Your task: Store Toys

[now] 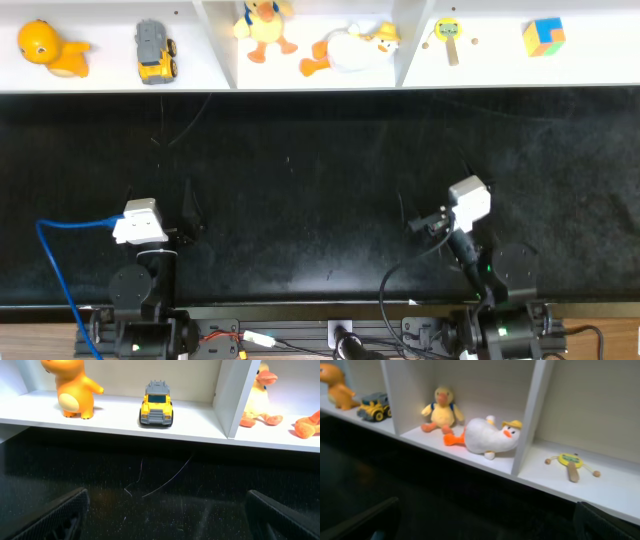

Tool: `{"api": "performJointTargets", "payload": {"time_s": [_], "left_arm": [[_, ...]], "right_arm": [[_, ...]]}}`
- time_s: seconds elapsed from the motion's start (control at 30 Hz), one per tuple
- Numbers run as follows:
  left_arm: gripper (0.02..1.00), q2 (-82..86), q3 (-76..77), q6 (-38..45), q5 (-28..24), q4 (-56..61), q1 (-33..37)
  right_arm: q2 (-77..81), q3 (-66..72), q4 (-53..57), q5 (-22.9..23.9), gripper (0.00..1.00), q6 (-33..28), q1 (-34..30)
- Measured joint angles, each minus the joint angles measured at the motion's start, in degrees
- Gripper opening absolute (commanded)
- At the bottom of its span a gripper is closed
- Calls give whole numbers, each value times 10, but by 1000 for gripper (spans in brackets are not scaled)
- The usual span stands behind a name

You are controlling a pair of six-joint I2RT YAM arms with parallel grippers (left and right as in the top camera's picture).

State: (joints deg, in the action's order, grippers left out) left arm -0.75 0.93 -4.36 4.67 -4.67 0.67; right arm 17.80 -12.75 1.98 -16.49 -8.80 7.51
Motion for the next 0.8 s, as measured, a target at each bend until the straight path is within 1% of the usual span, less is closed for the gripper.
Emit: {"api": "performJointTargets", "payload": {"time_s": [0.17,0.43,0.47,0.6,0.8], "left_arm": [[998,0,0,0,0,0,0],[998,0,0,0,0,0,0],[998,0,0,0,0,0,0],[998,0,0,0,0,0,0],[998,0,0,0,0,0,0]], "right_arm": [[-79,42,-2,32,996,19,2],[-153,116,12,54,996,68,2],[-160,117,26,56,996,75,2],[-171,117,22,72,993,95,2],[-171,117,22,87,996,106,2]]}}
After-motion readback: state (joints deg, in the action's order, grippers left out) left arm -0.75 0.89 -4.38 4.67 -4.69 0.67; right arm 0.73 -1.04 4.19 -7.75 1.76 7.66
